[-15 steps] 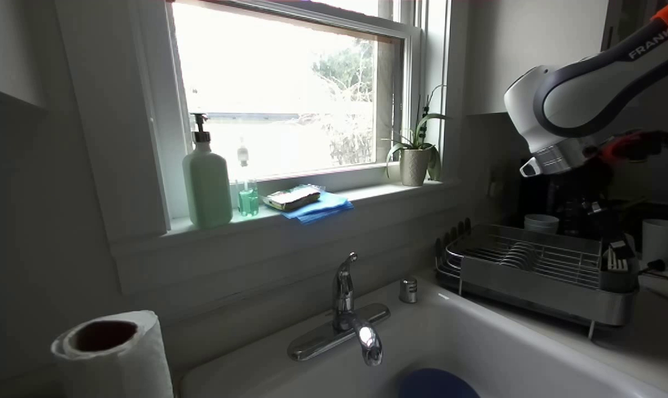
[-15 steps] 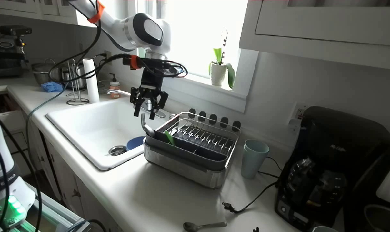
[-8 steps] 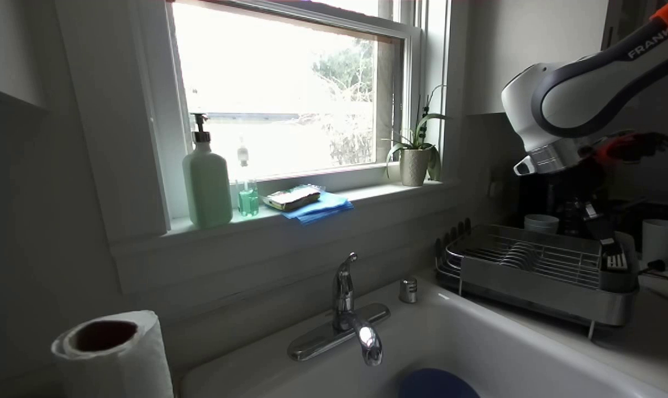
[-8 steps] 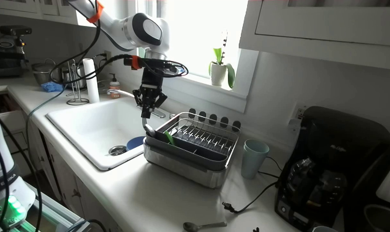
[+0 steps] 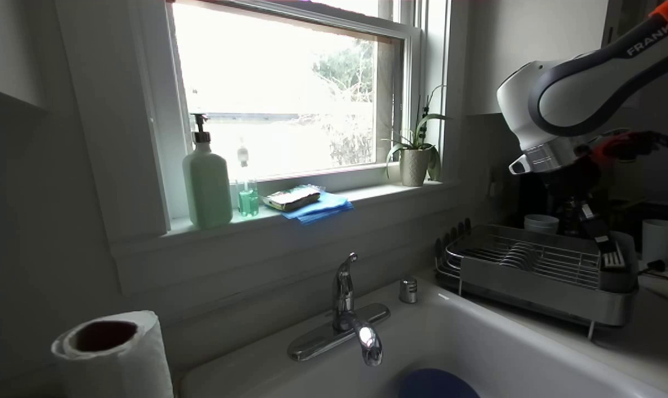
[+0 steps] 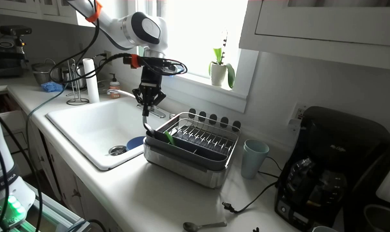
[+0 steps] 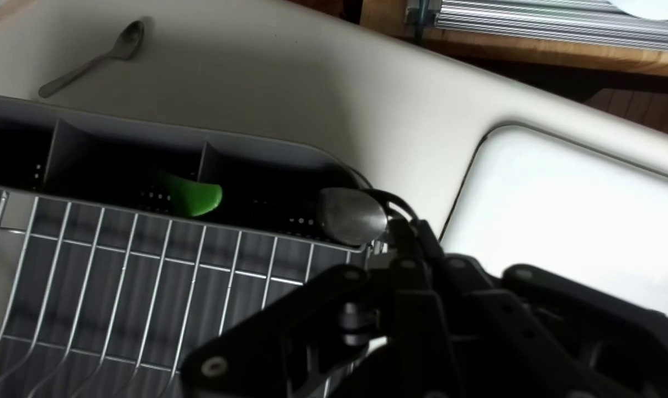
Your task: Pick up the blue bowl from the dish rack and put it in the sink, pick up the silver fork from the dish rack and put it in the blue bowl, close the tap
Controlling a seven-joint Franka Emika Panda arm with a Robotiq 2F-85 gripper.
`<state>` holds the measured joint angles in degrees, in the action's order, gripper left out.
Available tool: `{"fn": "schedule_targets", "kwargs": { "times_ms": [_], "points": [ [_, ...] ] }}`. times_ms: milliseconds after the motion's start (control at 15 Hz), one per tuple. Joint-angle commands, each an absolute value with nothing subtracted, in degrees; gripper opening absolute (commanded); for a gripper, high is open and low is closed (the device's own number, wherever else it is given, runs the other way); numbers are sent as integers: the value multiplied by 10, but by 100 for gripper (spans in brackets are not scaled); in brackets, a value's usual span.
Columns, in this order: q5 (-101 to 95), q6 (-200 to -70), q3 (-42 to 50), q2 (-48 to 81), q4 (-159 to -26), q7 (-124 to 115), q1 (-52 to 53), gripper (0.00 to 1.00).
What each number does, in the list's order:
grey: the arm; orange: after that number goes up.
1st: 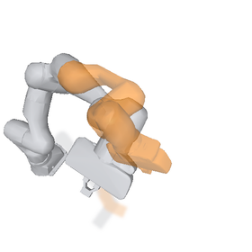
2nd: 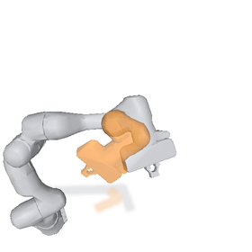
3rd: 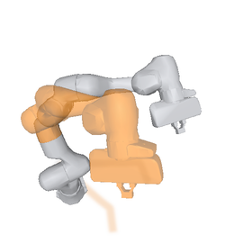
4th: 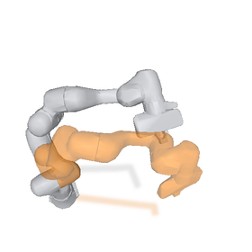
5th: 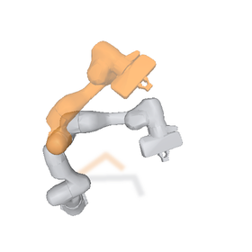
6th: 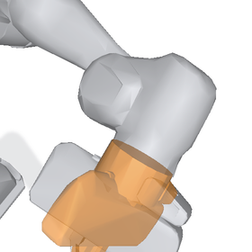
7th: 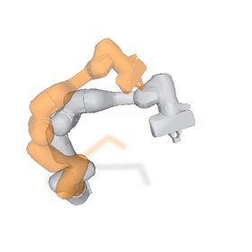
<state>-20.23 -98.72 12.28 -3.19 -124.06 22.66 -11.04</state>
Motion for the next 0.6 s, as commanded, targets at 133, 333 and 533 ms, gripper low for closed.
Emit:
{"fn": "schedule_targets", "kwargs": {
  "times_ms": [133,333,533],
  "points": [
    [-217,-969,120,-50,-1207,226,-111,1],
    [-220,-958,123,-53,-1181,230,-113,1],
    [-218,-930,123,-57,-1156,233,-112,1]
  ]
}}
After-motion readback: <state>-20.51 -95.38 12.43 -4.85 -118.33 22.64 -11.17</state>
